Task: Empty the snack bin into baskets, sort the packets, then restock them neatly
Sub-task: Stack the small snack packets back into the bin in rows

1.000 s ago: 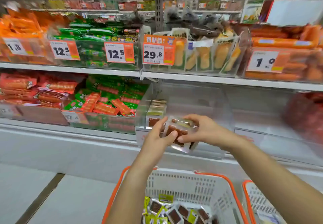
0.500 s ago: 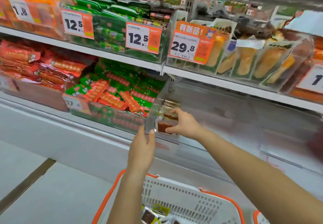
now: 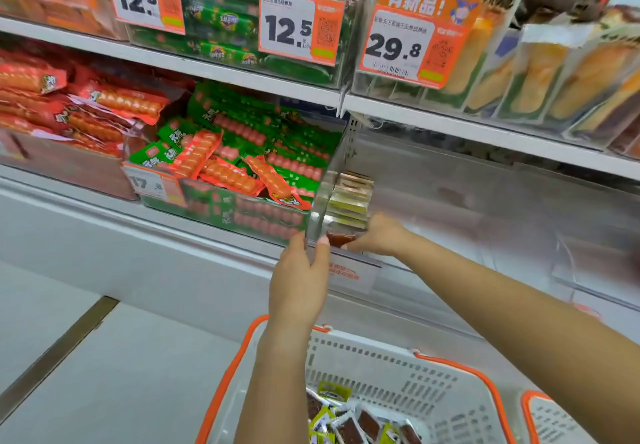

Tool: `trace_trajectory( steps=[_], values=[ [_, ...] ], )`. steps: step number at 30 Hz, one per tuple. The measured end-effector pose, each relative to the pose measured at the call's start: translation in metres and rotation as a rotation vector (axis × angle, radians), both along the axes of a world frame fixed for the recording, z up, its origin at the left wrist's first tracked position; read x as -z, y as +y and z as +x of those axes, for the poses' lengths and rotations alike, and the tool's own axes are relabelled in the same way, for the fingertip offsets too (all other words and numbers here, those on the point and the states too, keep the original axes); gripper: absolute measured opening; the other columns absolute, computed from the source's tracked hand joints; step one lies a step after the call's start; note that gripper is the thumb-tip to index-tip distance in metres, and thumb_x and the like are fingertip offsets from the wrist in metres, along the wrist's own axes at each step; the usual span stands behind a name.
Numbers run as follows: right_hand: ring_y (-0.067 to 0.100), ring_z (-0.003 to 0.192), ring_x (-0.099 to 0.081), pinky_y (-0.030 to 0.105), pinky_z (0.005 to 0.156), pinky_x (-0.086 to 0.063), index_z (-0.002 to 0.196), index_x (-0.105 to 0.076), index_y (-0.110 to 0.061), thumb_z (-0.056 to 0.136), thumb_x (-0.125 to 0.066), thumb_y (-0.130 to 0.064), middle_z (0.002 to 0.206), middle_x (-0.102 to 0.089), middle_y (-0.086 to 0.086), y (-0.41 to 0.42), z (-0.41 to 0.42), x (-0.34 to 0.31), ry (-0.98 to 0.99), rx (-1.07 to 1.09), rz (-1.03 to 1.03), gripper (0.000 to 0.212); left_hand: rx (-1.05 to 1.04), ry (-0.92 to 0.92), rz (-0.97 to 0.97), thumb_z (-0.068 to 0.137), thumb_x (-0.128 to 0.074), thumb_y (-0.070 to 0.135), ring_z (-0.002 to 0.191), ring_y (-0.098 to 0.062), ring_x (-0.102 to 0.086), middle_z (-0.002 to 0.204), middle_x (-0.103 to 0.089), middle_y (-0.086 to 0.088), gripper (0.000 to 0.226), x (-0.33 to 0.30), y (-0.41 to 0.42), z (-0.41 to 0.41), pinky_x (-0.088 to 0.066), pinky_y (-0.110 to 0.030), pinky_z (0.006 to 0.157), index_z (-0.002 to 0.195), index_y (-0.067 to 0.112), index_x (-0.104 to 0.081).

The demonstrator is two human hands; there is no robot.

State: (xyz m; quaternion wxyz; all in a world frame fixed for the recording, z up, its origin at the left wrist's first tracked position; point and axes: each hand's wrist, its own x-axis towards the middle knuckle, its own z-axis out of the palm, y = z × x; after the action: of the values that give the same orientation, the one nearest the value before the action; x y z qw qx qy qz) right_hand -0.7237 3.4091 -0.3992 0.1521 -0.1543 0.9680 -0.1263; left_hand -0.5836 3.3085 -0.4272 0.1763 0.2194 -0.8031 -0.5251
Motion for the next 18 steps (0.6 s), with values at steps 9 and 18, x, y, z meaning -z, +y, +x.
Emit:
trace_trajectory(
  steps=[9,18],
  values=[
    [0.014,0.066,-0.052,0.021,0.050,-0.040,0.099,-0.057,-0.004,0.084,-0.069,-0.031,0.101,-0.056,0.012,-0.016,0.001,0.000,-0.069,0.011,0.053,0.033,0.010,0.001,-0.018,0.099,-0.038,0.045,0.108,-0.022,-0.055,0.115,-0.061,-0.006,0.040,-0.001,0.001,0.002,-0.040,-0.030,0.079,0.122,0.015,-0.051],
    [0.025,0.102,-0.059,0.031,0.082,-0.048,0.117,-0.061,-0.012,0.082,-0.062,-0.058,0.110,-0.064,0.006,0.008,0.020,-0.028,0.134,-0.027,0.007,0.058,0.022,-0.012,0.066,0.099,-0.037,0.044,0.126,-0.023,-0.046,0.137,-0.051,-0.007,0.049,-0.007,0.000,0.007,-0.039,-0.035,0.099,0.138,0.015,-0.044]
  ],
)
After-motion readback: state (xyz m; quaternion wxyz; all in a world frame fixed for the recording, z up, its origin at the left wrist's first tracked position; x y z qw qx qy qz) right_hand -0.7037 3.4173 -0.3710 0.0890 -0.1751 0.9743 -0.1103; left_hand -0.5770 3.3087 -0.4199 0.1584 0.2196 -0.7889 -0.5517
